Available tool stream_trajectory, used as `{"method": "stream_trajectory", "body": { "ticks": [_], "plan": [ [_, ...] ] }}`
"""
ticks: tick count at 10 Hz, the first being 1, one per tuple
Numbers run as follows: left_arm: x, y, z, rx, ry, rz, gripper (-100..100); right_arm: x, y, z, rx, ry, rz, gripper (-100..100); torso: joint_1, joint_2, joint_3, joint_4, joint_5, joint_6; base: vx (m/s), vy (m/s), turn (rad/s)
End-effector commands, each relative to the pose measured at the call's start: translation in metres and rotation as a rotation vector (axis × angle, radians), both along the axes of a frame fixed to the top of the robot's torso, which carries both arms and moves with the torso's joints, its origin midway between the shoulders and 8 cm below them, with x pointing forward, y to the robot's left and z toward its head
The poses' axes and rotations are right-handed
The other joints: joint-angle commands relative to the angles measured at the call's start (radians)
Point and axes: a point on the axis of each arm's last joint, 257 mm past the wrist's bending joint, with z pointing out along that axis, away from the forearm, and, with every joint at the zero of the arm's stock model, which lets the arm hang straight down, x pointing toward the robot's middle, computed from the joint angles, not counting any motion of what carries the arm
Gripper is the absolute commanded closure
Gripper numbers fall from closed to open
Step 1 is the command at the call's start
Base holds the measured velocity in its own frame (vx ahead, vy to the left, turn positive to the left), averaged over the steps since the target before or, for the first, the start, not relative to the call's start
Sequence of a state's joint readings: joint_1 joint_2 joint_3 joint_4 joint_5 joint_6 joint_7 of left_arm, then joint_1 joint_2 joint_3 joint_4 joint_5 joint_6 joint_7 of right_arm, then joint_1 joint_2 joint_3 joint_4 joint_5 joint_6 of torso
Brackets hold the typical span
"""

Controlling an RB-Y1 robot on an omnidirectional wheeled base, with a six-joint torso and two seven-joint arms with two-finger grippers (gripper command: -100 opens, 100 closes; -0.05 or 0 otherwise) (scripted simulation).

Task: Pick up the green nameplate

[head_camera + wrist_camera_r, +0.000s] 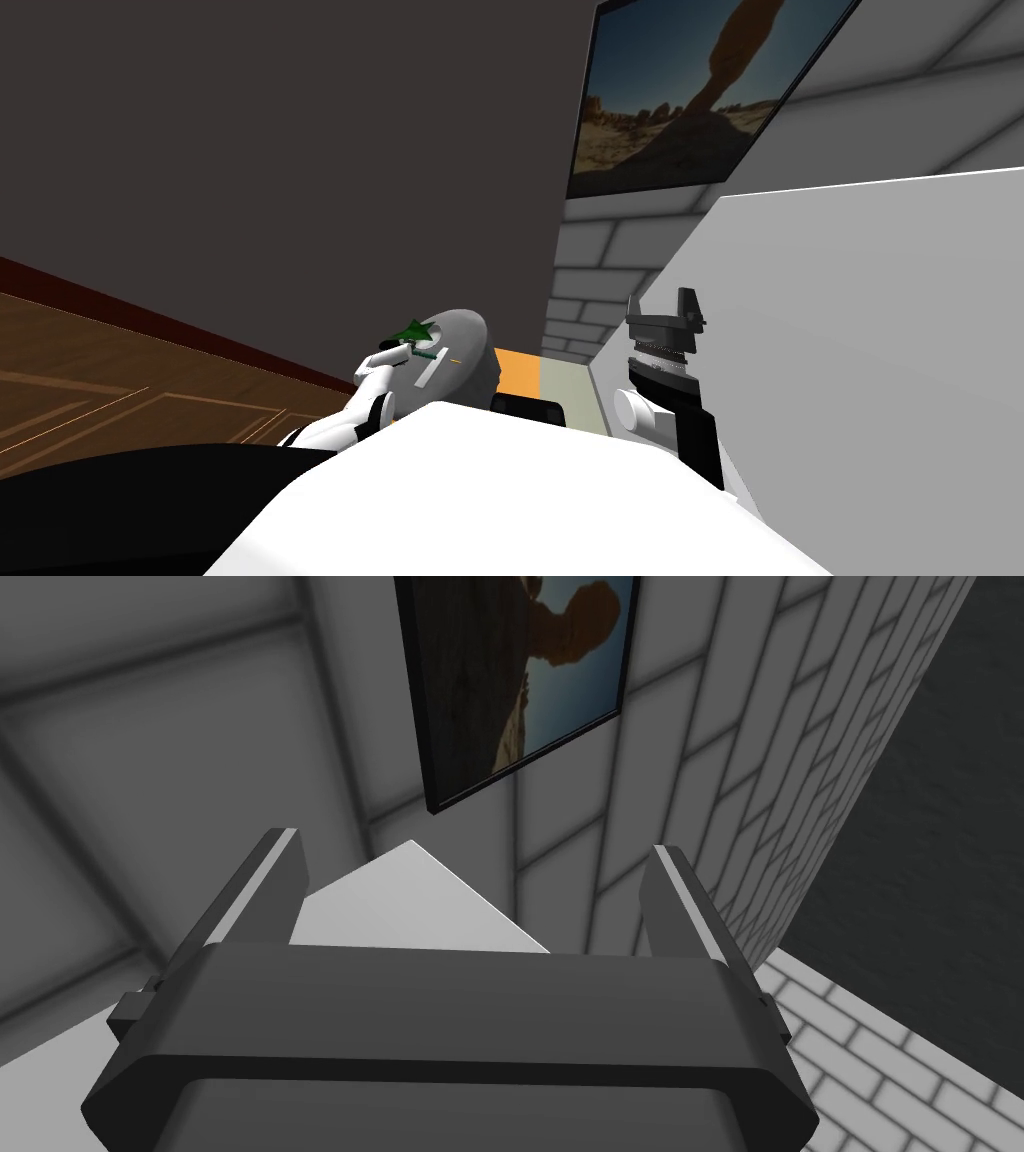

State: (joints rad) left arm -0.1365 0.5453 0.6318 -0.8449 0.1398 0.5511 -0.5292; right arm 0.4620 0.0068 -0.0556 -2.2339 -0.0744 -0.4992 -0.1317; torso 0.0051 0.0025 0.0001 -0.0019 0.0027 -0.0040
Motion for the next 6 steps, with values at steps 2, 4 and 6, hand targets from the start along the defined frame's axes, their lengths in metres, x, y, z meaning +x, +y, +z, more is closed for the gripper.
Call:
{"method": "stream_trajectory", "body": {
  "ticks": [2, 4, 6],
  "plan": [
    [0.0001, 0.0, 0.0, 0.0, 0.0, 0.0, 0, 0.0, 0.0, 0.0, 0.0, 0.0, 0.0, 0, 0.0, 0.0, 0.0, 0.0, 0.0, 0.0, 0.0, 0.0, 0.0],
    [-0.002, 0.0044, 0.0068, -0.006, 0.01, 0.006, 100, 0.0, 0.0, 0.0, 0.0, 0.0, 0.0, 0, -0.002, 0.002, 0.001, 0.0, 0.0, -0.001, -0.041, -0.043, 0.005],
    [-0.0019, 0.0038, 0.0055, -0.005, 0.007, 0.004, 0, 0.0, 0.0, 0.0, 0.0, 0.0, 0.0, 0, -0.002, 0.002, 0.001, 0.0, -0.001, -0.001, -0.012, -0.012, 0.003]
  ]
}}
